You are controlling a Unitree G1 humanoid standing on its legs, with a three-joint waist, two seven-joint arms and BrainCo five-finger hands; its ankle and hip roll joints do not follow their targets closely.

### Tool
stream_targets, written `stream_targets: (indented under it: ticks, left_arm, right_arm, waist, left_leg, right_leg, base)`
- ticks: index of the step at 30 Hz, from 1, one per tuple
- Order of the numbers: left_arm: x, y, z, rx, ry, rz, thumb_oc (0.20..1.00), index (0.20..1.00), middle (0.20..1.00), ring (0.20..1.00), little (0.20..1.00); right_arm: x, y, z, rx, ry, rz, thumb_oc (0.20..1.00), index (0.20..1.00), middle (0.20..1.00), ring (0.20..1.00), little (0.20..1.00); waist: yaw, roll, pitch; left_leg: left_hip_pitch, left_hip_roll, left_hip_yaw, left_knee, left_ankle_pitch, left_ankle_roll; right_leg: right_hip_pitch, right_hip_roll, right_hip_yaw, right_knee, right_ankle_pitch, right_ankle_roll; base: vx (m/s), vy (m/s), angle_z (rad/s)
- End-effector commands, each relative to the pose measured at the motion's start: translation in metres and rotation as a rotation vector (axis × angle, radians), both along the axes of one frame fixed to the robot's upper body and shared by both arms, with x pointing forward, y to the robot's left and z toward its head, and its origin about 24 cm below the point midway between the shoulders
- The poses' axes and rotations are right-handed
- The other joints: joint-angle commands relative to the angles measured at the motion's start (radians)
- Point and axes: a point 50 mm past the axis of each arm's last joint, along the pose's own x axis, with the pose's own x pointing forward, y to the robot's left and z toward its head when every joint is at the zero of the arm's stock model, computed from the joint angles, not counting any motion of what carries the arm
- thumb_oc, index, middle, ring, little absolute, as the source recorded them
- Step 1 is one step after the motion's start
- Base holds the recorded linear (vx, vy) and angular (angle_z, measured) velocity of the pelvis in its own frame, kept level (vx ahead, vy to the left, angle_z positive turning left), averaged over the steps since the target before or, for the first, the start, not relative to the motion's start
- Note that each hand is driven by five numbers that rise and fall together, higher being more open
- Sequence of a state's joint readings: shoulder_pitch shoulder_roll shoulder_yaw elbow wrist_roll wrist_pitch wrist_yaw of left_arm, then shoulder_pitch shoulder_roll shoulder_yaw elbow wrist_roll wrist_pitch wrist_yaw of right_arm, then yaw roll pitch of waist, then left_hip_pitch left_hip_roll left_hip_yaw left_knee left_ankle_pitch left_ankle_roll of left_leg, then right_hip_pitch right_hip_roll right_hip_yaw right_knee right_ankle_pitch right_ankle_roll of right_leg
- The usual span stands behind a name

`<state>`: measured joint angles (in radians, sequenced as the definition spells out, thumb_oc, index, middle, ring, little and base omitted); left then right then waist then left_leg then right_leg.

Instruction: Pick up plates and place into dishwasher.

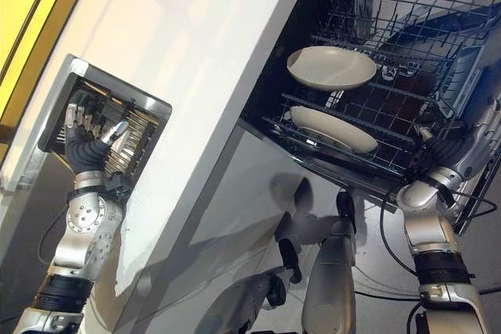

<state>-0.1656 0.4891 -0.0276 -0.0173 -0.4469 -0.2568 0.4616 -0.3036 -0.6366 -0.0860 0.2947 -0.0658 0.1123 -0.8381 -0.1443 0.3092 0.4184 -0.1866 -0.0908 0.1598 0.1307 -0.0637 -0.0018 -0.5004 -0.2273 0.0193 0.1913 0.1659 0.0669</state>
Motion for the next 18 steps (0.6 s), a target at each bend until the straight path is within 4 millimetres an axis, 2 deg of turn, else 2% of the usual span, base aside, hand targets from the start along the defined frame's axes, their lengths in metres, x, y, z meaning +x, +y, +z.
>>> stream_targets:
  ticks: [1, 4, 7, 13, 18]
  left_arm:
    - [-0.009, 0.010, 0.015, 0.016, -0.100, 0.038, 1.000, 1.000, 1.000, 1.000, 1.000]
    - [-0.009, 0.008, 0.013, 0.016, -0.094, 0.028, 1.000, 1.000, 1.000, 1.000, 1.000]
    - [-0.006, 0.005, 0.015, 0.017, -0.096, 0.017, 1.000, 1.000, 1.000, 1.000, 1.000]
    - [0.000, 0.002, 0.022, 0.016, -0.103, 0.006, 1.000, 1.000, 1.000, 1.000, 1.000]
    - [0.005, 0.000, 0.024, 0.015, -0.104, 0.011, 1.000, 1.000, 1.000, 1.000, 1.000]
  right_arm:
    - [0.008, 0.005, 0.022, 0.119, -0.143, 0.138, 1.000, 1.000, 1.000, 1.000, 1.000]
    - [0.011, 0.005, 0.008, 0.224, -0.145, 0.184, 1.000, 1.000, 1.000, 1.000, 1.000]
    - [0.021, 0.013, 0.004, 0.345, -0.171, 0.348, 1.000, 1.000, 1.000, 1.000, 1.000]
    - [0.044, 0.050, 0.028, 0.323, -0.188, 0.802, 1.000, 1.000, 1.000, 1.000, 1.000]
    - [0.052, 0.078, 0.034, 0.301, -0.178, 1.014, 1.000, 1.000, 1.000, 1.000, 1.000]
  waist:
    - [0.027, 0.048, 0.064]
    - [0.029, 0.057, 0.069]
    - [0.034, 0.064, 0.076]
    - [0.043, 0.073, 0.083]
    - [0.048, 0.068, 0.079]
  left_leg:
    - [-0.139, -0.001, -0.046, 0.177, -0.006, -0.030]
    - [-0.144, -0.005, -0.049, 0.182, -0.006, -0.029]
    - [-0.148, -0.010, -0.055, 0.185, -0.006, -0.029]
    - [-0.163, -0.018, -0.063, 0.188, -0.001, -0.034]
    - [-0.174, -0.023, -0.064, 0.197, -0.004, -0.037]
  right_leg:
    - [0.055, -0.051, 0.063, 0.144, -0.201, 0.040]
    - [0.049, -0.051, 0.066, 0.150, -0.202, 0.037]
    - [0.046, -0.053, 0.067, 0.155, -0.205, 0.034]
    - [0.029, -0.055, 0.070, 0.159, -0.204, 0.033]
    - [0.022, -0.056, 0.071, 0.162, -0.203, 0.036]
  base:
    - [0.00, 0.000, 0.00]
    - [0.00, 0.000, 0.00]
    - [0.00, 0.004, 0.01]
    - [0.00, 0.000, 0.00]
    - [0.00, 0.000, 0.00]
